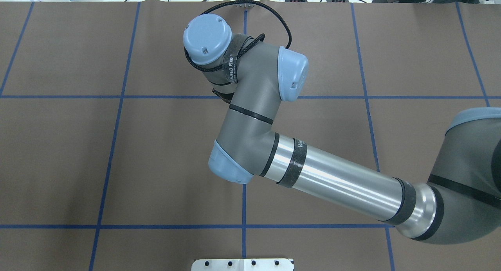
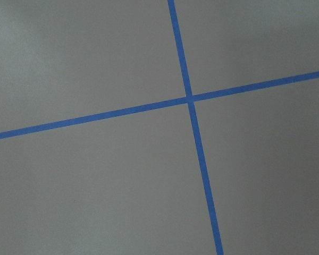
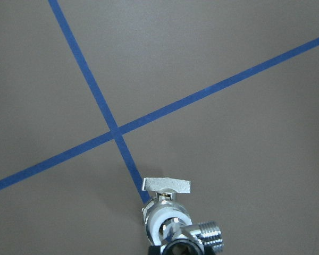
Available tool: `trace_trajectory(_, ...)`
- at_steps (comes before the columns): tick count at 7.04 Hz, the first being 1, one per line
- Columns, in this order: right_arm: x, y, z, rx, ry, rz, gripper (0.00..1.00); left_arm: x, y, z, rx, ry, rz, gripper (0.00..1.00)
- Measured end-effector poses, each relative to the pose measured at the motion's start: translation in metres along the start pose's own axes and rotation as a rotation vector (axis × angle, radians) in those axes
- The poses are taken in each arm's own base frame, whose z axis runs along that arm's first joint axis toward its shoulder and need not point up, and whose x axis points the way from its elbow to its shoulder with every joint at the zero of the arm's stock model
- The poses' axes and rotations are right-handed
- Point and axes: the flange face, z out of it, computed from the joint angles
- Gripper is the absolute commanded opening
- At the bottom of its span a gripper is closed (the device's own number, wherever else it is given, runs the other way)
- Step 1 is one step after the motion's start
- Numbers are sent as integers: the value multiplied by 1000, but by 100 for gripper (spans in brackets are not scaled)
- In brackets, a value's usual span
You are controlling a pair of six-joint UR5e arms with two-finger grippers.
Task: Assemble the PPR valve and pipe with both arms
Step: 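Lower the chrome fitting onto the top of the white valve with the right gripper, then open the right gripper and withdraw the right arm away from the valve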
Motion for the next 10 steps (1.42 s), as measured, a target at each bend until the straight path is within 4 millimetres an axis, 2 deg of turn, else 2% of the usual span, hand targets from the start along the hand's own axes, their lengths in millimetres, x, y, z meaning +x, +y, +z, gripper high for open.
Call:
trace_trajectory(3,1,2,4,-2,2,-3,0,0,-1,0,1,-1,1,100)
trace_trajectory(4,1,3,4,-2,1,-4,69,0,-2,-1,1,-1,1,100)
trace_trajectory(5,1,3,4,-3,2,-5,99,1,-2,-1,1,-1,2,100)
trace_trajectory(8,1,3,4,10,0,-20,99,1,-2,-1,2,0,2,100)
trace_trajectory(9,1,3,-2,13,-11,-26,99,0,-1,0,0,0,0,100)
trace_trajectory(10,2,-7,-17,17,-33,-31,100,0,0,1,-2,0,-3,100)
